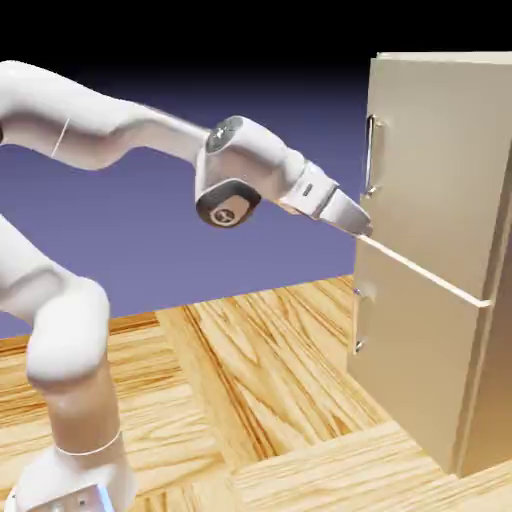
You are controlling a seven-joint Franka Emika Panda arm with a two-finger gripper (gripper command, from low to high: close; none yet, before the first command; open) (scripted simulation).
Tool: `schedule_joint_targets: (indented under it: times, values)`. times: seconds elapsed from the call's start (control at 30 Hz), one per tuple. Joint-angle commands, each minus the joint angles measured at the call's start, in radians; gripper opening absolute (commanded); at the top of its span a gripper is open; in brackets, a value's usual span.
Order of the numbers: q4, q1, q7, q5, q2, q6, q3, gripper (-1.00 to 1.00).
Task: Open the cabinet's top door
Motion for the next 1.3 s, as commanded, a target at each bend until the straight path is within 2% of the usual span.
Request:
schedule_joint_targets:
  times: [0.0,1.27]
  values:
    - [0.008,-0.014,-0.033,0.044,-0.004,-0.002,0.015,0.0]
    - [0.321,-0.542,-1.301,1.696,-0.137,-0.061,0.567,0.0]
